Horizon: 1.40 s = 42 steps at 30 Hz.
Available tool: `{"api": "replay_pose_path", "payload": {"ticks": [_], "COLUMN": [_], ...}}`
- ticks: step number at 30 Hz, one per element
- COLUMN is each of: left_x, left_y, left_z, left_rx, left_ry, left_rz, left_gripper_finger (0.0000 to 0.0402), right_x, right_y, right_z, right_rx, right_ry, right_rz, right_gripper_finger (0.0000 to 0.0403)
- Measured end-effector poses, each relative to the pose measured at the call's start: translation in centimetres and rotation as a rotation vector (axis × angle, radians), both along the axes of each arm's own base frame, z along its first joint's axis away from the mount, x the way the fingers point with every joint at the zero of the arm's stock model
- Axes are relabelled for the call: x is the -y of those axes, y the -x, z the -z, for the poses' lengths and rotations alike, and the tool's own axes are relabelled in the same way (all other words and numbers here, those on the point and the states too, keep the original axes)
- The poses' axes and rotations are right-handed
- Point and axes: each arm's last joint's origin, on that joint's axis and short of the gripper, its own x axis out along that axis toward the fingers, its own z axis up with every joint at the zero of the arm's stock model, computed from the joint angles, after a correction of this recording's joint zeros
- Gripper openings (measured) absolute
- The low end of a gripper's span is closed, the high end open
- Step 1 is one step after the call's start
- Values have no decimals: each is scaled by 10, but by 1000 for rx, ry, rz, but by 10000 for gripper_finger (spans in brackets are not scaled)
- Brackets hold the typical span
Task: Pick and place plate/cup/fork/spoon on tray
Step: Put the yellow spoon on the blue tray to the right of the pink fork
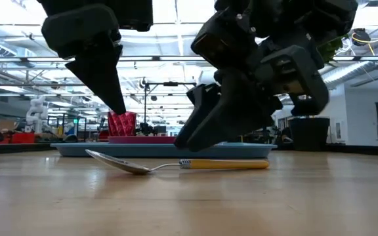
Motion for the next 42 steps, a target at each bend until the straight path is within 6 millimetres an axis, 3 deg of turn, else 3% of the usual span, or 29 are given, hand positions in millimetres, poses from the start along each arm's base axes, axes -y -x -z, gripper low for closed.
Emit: {"api": "replay_pose_path", "payload": {"ticks": [9,31,37,42], "left_x": [0,2,-1,-8], "left_y": [-1,-5,-1,8], "left_z": [0,-1,-3,-21], "left_rx": [7,33,-17,-9], "left_ry": [3,-2,-34,-79], "left_rz": [-1,65,97,103], "left_gripper_finger": [97,97,97,97], "right_x": [2,8,11,12], "right_y": [-3,0,1,7], "right_z": [19,21,13,-2], "right_rx": [-27,-77,-95,-116], "right_ry": [11,56,25,0], "right_rz": [1,53,94,132], "right_gripper_finger": [123,33,44,36]}}
